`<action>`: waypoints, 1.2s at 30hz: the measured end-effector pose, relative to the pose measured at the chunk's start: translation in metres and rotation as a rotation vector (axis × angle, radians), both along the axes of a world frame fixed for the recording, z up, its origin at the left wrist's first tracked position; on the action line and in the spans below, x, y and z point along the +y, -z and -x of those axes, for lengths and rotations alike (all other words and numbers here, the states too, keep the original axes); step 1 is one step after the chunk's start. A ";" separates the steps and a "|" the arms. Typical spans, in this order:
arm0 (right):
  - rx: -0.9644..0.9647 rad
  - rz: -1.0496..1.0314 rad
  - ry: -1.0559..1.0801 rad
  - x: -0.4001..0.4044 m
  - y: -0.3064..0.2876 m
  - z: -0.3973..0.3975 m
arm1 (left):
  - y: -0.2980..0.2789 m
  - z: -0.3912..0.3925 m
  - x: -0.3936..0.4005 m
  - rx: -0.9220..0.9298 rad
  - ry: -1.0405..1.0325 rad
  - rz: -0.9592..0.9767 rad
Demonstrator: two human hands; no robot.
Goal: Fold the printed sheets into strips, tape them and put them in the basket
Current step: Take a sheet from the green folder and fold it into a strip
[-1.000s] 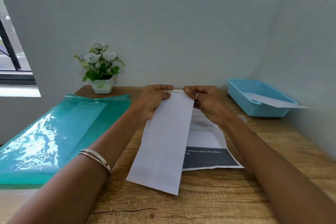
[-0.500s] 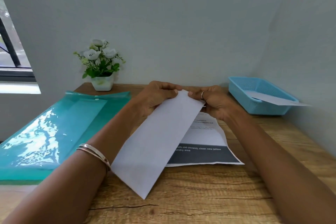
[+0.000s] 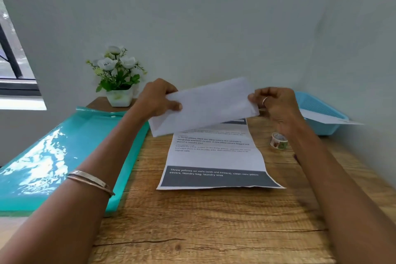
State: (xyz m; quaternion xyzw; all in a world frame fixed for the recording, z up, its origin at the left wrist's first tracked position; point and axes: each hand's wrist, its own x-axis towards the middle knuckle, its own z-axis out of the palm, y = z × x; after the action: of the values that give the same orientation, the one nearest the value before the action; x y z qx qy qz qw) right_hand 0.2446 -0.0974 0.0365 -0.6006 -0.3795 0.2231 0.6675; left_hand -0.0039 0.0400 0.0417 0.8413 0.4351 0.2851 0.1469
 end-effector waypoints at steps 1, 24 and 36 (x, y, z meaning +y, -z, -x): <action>-0.041 -0.089 0.066 -0.001 -0.003 0.002 | 0.001 -0.002 0.000 0.010 -0.072 -0.126; -0.777 -0.182 0.538 0.013 0.003 0.041 | -0.015 0.000 -0.018 -1.057 0.093 0.728; -0.181 0.277 0.034 0.010 0.024 -0.007 | 0.011 0.034 0.013 -0.709 -0.112 1.068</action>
State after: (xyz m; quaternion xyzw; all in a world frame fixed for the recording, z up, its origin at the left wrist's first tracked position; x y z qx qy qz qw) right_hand 0.2512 -0.0871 0.0123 -0.7108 -0.3934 0.2071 0.5451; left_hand -0.0375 0.0532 0.0310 0.4830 0.4852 0.2974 0.6655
